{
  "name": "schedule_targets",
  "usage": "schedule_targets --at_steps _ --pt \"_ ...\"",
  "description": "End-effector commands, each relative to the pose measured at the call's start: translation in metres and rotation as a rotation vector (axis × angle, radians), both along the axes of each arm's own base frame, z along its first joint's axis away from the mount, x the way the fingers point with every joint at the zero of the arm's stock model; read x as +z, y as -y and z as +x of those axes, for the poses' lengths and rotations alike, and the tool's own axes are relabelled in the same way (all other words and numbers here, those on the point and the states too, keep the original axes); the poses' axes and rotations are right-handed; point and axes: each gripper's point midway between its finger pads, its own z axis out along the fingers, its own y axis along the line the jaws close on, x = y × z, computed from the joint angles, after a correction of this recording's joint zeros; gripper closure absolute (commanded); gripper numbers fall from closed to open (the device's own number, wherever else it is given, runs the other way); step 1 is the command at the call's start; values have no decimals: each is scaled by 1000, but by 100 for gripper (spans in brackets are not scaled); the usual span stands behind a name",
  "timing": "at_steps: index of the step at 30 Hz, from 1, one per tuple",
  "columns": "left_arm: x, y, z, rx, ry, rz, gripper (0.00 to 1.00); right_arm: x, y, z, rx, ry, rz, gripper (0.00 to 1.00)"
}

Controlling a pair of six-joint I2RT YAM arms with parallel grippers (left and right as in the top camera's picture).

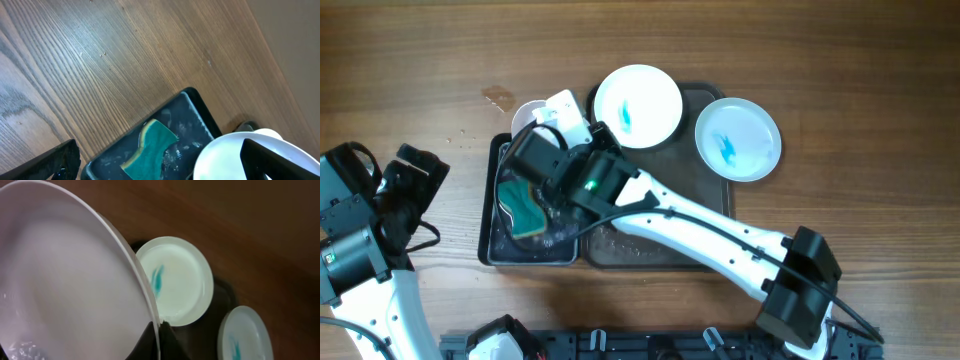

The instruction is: Clean dirty plates on tray and stack at the side

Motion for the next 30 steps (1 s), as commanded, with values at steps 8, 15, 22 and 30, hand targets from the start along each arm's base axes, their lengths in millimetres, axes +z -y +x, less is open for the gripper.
schedule_targets --at_steps 8,15,22,30 --pt "9 1 2 -9 26 4 0 62 9 -12 -84 272 -83 96" --pt "9 1 2 -9 26 4 0 71 -4 -18 -34 312 -122 96" --pt "9 1 2 -9 26 4 0 75 -7 -24 -24 334 -141 96" --pt "9 1 2 -8 26 4 0 80 -11 -30 -15 360 -167 96"
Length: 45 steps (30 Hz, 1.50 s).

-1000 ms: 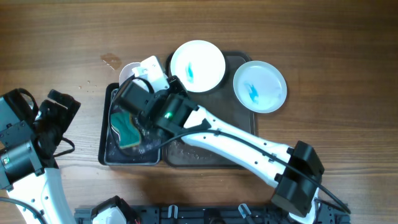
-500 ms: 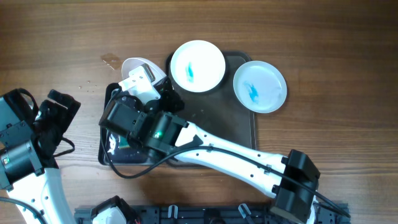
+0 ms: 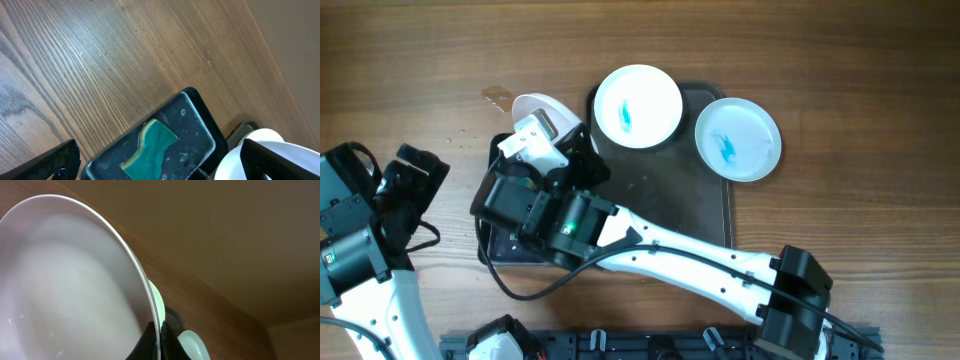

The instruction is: Clean dirty plates on tray and stack at the side

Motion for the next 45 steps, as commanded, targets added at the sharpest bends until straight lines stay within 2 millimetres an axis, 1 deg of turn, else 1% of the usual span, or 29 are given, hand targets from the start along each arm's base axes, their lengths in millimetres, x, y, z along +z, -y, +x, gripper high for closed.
schedule_targets --at_steps 1,6,10,16,40,43,45 --pt "9 0 2 -8 26 4 0 30 0 -7 -3 61 29 96" --pt "9 0 2 -8 26 4 0 31 -3 -11 11 65 19 96" --pt "9 1 1 -8 25 4 0 37 -8 -14 30 83 -20 96" --pt "9 0 2 -8 26 4 0 40 -13 -16 46 94 -26 96" --pt "9 0 2 -8 26 4 0 42 -15 -15 50 96 -29 96" --pt "9 0 2 -8 26 4 0 40 -18 -16 66 83 -26 96" --pt "9 1 2 -9 26 4 0 47 -8 -8 13 120 -19 96"
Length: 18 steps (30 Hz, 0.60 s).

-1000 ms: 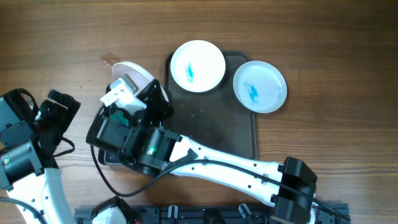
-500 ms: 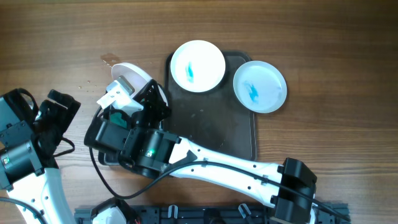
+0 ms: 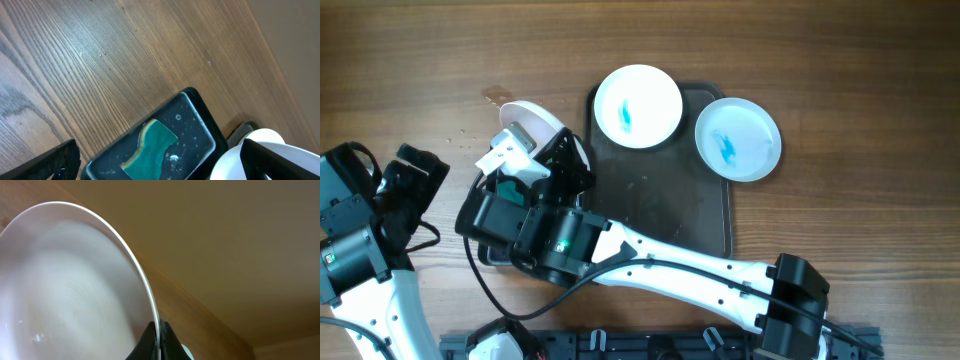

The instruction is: Clean dirty plates on tray and stack at the side

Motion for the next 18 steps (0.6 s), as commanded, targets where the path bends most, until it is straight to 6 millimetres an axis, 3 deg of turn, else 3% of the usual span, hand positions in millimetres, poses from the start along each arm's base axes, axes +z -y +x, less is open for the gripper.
schedule_targets --at_steps 1,3,7,9,11,13,15,18 --pt "9 1 2 -9 26 4 0 29 15 12 -61 53 97 96" --pt "9 0 2 -8 26 4 0 13 6 15 1 -37 113 96" --pt "9 1 2 -9 26 4 0 -15 21 36 -45 -174 252 96" --pt "9 0 2 -8 26 4 0 -55 22 41 -23 -452 407 96" --pt "9 0 2 -8 26 4 0 -76 25 45 -8 -709 579 95" --pt "9 0 2 -8 26 4 0 -68 35 55 63 -911 754 96" --pt "9 0 2 -8 26 4 0 -48 58 69 98 -984 887 96" --pt "9 0 2 -8 26 4 0 1 134 96 48 -913 1042 95"
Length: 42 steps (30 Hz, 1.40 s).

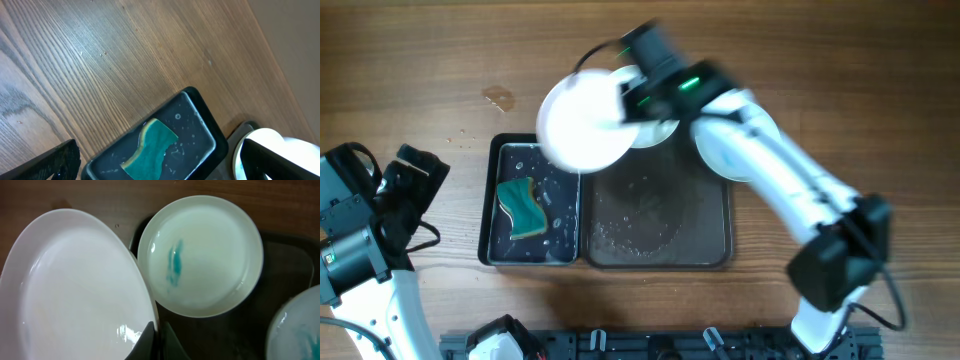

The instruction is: Clean dirty plates on tray and stack at the side

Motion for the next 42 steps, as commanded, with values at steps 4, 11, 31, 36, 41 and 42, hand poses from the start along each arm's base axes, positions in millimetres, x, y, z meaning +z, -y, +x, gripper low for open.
schedule_targets --at_steps 4,11,31,36,41,42 --pt "9 0 2 -9 28 6 0 139 162 -20 -260 89 270 96" --pt "9 0 2 -9 28 5 0 81 337 -55 -706 -107 136 96" --pt "9 0 2 -9 28 5 0 -148 451 -145 -1262 -348 8 96" --pt "9 0 2 -9 28 6 0 -128 410 -111 -996 -287 226 56" --pt "9 0 2 -9 28 6 0 -74 332 -91 -618 -182 319 53" --pt "9 0 2 -9 28 6 0 -70 304 -92 -520 -186 294 54"
